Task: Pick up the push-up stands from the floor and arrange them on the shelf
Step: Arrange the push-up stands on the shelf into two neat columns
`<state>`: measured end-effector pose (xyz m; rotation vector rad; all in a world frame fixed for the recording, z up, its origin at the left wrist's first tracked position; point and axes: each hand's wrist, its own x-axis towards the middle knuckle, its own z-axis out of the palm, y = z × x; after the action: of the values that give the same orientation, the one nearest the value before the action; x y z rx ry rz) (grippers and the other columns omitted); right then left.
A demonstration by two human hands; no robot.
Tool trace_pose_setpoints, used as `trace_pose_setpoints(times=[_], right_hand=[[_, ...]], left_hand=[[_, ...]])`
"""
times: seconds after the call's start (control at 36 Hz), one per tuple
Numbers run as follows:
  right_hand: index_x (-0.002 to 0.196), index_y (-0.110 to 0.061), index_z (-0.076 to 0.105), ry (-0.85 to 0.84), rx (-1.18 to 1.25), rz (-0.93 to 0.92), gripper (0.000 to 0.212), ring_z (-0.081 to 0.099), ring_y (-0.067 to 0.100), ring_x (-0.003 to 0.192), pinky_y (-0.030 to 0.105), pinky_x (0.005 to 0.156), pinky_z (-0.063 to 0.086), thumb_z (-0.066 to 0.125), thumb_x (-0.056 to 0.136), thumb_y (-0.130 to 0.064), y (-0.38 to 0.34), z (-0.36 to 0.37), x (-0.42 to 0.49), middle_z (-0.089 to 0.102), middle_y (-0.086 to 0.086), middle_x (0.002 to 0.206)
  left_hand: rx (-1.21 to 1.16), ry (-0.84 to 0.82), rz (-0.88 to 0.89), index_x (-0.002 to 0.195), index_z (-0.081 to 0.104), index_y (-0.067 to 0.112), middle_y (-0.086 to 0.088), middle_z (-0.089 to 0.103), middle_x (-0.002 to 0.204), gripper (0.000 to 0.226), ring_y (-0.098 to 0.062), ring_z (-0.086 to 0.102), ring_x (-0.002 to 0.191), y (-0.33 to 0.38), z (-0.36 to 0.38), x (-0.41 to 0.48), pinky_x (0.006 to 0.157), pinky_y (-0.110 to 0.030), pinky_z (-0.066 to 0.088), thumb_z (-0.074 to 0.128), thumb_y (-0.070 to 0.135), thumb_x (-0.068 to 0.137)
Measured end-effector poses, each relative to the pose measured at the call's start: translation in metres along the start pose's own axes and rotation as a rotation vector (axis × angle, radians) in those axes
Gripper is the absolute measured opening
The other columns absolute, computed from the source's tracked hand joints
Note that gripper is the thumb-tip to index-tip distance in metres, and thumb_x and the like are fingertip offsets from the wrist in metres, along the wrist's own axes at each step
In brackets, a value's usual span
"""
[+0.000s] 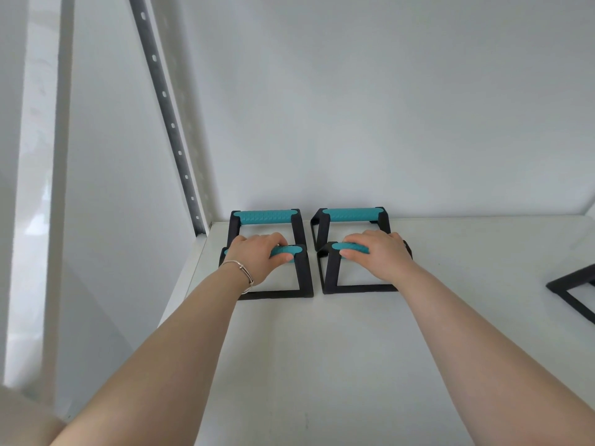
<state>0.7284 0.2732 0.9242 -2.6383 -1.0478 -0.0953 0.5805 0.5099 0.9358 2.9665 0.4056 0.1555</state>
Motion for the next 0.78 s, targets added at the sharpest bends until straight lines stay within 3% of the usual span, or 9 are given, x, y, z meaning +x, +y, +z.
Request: trace_pose_setpoints(times=[0.61,0.78], right_hand=[[0.116,-0.042,0.061,-0.008,0.017,-0.004,0.037,0.045,0.013,0.093,0.036,0.091,0.032,0.042,0.091,-0.063,0.0004,-0.0015,-0.0023,0.055,-0.01,0.09],[0.117,-0.042,0.061,-0.017,0.018,0.008,0.038,0.048,0.015,0.098,0.037,0.095,0.033,0.042,0.091,-0.063,-0.0013,-0.0027,-0.0033,0.059,-0.007,0.096]], left_hand=[[-0.008,-0.008,-0.024,0.116,0.051,0.032,0.008,0.064,0.098,0.035,-0.016,0.058,0.088,0.0059,-0.003,-0.0036,0.097,-0.038,0.037,0.039,0.057,0.095],[0.016,-0.019,-0.03,0.116,0.051,0.031,0.008,0.064,0.098,0.035,-0.016,0.058,0.088,0.0085,-0.0037,-0.0058,0.096,-0.038,0.038,0.038,0.057,0.095]])
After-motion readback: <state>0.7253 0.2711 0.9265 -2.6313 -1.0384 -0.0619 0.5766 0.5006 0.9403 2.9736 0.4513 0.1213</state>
